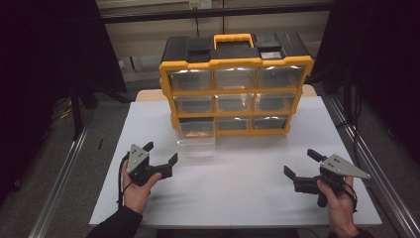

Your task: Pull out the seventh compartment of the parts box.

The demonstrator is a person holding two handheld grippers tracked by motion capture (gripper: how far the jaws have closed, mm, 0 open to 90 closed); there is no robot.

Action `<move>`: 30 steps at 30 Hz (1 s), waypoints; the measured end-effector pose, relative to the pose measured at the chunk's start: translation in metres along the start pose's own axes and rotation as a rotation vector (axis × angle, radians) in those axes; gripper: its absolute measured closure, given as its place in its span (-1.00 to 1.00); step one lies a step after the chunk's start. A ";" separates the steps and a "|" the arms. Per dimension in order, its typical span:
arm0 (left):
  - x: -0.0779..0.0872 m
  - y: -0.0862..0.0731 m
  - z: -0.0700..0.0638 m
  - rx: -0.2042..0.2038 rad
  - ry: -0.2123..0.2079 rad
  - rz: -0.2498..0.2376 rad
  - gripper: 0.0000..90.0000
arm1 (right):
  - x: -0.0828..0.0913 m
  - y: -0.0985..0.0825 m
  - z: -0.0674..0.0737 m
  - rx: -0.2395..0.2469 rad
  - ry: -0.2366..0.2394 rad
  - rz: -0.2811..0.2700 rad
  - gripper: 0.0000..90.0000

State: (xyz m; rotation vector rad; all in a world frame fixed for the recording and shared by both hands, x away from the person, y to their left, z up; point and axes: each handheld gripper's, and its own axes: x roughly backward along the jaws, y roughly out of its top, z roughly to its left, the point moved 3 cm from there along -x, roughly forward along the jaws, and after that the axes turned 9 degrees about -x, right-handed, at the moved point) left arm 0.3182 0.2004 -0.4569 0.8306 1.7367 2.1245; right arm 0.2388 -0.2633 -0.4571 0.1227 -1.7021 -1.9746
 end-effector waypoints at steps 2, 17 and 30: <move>0.005 -0.001 0.000 0.033 0.010 0.004 -0.94 | 0.000 0.000 0.000 0.000 -0.003 -0.001 -0.99; 0.042 -0.014 0.006 0.071 0.035 0.013 -0.95 | 0.002 0.000 -0.001 -0.005 -0.015 0.001 -1.00; 0.041 -0.012 0.006 0.039 0.014 0.027 -0.92 | 0.000 -0.001 -0.004 -0.003 -0.023 0.012 -1.00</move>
